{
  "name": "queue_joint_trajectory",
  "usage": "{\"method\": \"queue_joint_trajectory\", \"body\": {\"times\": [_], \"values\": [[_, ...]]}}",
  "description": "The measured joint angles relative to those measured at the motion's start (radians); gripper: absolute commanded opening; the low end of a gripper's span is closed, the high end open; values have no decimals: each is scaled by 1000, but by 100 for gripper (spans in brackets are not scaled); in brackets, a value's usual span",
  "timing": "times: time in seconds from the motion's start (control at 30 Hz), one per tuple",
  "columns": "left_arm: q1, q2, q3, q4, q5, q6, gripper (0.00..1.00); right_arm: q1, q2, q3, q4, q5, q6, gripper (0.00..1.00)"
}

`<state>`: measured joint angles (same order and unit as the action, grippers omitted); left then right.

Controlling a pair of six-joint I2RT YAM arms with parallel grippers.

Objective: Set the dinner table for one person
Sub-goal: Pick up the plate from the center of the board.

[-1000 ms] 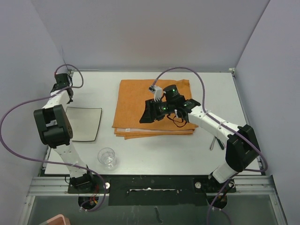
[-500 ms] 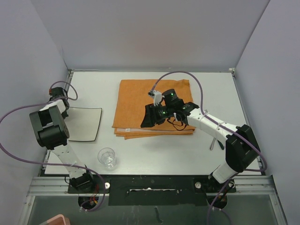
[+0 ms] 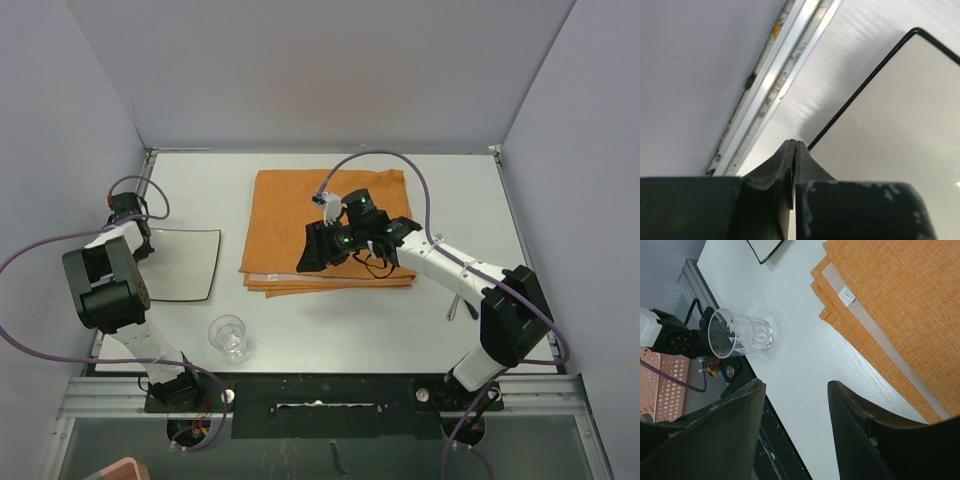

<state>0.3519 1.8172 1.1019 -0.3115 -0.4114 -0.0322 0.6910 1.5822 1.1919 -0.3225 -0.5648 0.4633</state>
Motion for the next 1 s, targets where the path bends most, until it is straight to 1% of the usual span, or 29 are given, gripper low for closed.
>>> {"method": "queue_joint_trajectory", "body": {"times": [0.33,0.6,0.77,0.87,1.0], "values": [[-18,-5,-2,5,149,-24,0,5,4,37,-22,8,-2,53],[-29,-5,-19,8,155,-46,0,4,37,37,-13,5,-8,57],[-75,-50,-19,-5,101,-61,0,2,183,97,35,-41,4,57],[-118,-117,-13,-24,71,-78,0,-5,335,213,77,-105,35,58],[-154,-203,-3,-37,50,-118,0,-9,509,342,180,-187,109,59]]}}
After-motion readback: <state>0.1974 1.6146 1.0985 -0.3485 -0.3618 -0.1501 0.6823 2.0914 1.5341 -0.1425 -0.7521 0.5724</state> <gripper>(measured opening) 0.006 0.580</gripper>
